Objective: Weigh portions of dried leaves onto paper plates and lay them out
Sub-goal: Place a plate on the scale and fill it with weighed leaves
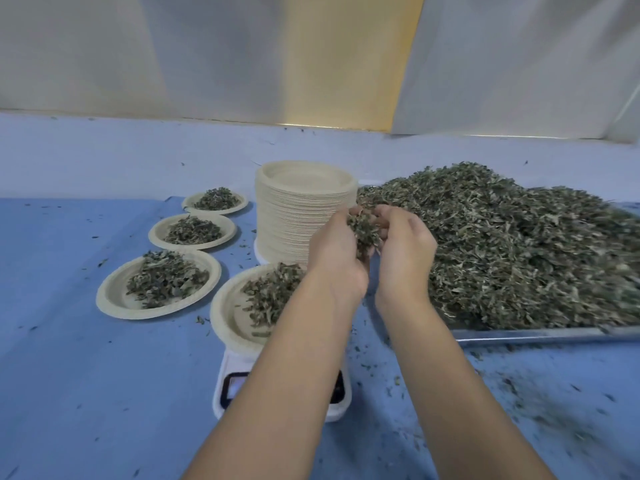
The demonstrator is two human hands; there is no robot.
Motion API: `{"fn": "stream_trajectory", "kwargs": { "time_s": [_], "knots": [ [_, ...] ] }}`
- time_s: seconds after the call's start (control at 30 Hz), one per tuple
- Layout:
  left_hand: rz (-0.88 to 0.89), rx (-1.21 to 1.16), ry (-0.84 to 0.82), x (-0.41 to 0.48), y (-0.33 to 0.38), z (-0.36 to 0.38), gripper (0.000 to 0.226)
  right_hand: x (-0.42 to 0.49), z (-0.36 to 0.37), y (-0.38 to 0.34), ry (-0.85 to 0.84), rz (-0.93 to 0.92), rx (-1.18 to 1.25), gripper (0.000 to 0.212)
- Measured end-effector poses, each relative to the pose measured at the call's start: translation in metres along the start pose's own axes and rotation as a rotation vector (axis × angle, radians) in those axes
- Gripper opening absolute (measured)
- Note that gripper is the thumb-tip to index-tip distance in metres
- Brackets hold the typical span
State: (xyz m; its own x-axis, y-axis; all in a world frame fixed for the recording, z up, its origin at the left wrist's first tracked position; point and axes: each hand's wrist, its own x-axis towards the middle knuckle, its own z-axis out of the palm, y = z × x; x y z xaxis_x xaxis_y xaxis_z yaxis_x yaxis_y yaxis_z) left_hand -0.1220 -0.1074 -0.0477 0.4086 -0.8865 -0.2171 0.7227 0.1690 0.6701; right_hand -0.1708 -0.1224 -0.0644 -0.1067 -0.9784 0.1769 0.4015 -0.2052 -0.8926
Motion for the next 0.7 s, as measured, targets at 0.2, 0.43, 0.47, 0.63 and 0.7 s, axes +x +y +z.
{"fn": "stream_trajectory", "kwargs": {
  "time_s": [0.2,0.43,0.47,0.63,0.7],
  "knots": [
    [-0.107,0.278,-0.035,0.011,-0.059,0.034,0.031,0.032,-0.048,-0.002,0.225,0.300,0.241,0.018],
    [-0.101,0.701,-0.211,0.007,-0.087,0.051,0.047,0.048,-0.085,0.003,0.300,0.478,0.300,0.033],
    [-0.091,0.739,-0.244,0.006,-0.090,0.052,0.046,0.048,-0.088,0.004,0.313,0.459,0.246,0.033],
    [-0.005,0.912,-0.314,0.009,-0.103,0.049,0.042,0.052,-0.089,0.008,0.274,0.286,-0.019,0.023],
    [0.057,0.906,-0.324,0.012,-0.104,0.047,0.038,0.056,-0.088,0.009,0.335,0.262,0.012,0.021]
  ]
}}
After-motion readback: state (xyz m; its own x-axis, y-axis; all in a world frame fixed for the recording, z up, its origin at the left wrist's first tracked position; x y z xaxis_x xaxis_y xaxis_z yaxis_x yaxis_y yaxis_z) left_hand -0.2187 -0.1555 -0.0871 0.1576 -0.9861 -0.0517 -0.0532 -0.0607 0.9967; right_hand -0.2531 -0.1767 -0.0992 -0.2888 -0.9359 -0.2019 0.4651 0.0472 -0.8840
